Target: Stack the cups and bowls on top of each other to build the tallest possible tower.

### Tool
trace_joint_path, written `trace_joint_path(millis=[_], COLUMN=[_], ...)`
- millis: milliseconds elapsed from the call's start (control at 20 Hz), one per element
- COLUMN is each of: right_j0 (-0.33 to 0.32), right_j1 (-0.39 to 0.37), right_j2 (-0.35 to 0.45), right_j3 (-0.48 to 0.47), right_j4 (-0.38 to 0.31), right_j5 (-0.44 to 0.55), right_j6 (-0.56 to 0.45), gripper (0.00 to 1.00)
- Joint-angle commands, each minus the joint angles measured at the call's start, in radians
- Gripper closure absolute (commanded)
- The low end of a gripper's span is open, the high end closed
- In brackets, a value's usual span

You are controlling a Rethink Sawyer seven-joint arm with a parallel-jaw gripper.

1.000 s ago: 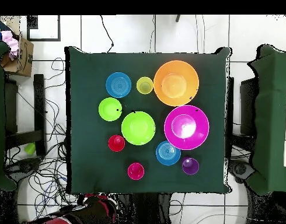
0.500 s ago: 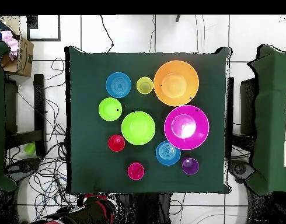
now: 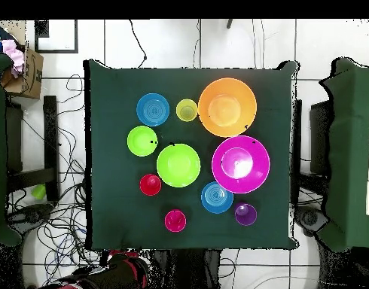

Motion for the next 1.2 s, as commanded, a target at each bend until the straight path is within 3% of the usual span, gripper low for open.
trace_joint_path(millis=[50,1200], right_j0=[-0.015,-0.032], right_j1=[0.112,0.106], right_j2=[0.078,0.083], right_j3=[-0.223,-0.229], right_j4=[0.053,0.033], right_j5=[-0.014,0.004], right_j6=[0.079,0.065], gripper=[0.00,0.00])
